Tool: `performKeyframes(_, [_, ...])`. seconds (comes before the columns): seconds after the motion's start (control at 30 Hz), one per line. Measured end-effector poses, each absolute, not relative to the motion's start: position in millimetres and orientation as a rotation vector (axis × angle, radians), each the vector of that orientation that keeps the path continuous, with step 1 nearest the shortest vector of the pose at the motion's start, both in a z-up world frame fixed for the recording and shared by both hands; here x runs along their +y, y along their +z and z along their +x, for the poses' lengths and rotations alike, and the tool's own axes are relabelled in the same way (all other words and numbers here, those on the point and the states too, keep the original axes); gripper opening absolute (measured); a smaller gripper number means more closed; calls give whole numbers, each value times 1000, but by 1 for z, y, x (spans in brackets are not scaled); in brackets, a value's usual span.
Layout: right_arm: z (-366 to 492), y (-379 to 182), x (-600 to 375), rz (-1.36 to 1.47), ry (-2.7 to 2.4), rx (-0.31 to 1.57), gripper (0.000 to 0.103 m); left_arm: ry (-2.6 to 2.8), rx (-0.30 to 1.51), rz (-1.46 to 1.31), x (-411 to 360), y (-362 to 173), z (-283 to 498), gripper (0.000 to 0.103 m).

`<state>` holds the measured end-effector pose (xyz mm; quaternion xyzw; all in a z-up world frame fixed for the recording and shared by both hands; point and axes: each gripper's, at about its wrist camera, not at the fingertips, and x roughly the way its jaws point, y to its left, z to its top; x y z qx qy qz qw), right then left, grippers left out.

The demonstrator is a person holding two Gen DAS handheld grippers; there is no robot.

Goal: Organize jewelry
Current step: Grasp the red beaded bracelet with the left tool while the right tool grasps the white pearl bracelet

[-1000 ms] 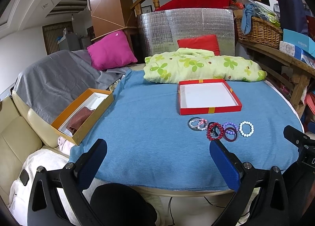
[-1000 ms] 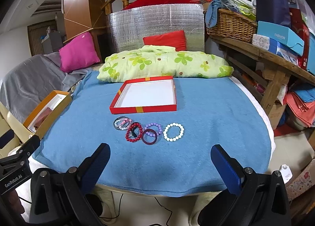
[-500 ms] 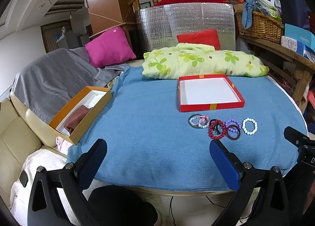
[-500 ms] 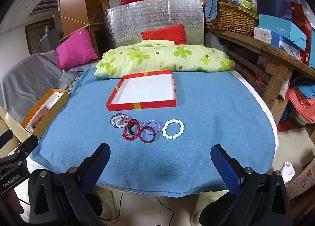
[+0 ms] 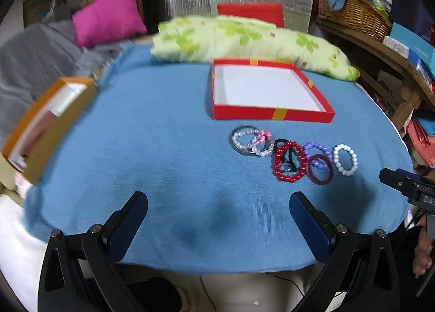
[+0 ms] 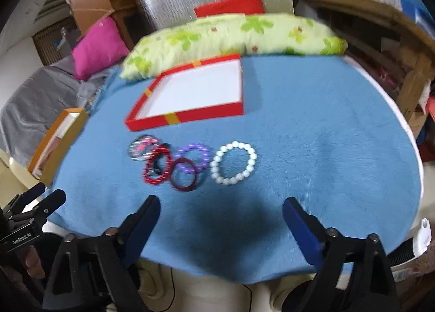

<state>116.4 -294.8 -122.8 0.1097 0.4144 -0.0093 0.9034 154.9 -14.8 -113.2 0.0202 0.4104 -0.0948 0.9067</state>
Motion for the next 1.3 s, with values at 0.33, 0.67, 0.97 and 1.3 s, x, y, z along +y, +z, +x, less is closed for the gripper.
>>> performKeyframes(0.33, [183,-169,-325,257,-90,1002,52,-340,888,-12,-53,-143,210,78])
performKeyframes(0.67, [216,-183,-318,119,-152,1044,30,-399,977,64,-82,-180,237,51])
performKeyframes(0.97, [239,-184,-303,61,-149,1007,16,-445,938,104,-99,-181,241,37])
performKeyframes(1.3, [230,-175,-317,173,-76,965,11,-483,896,108,-100,-170,237,10])
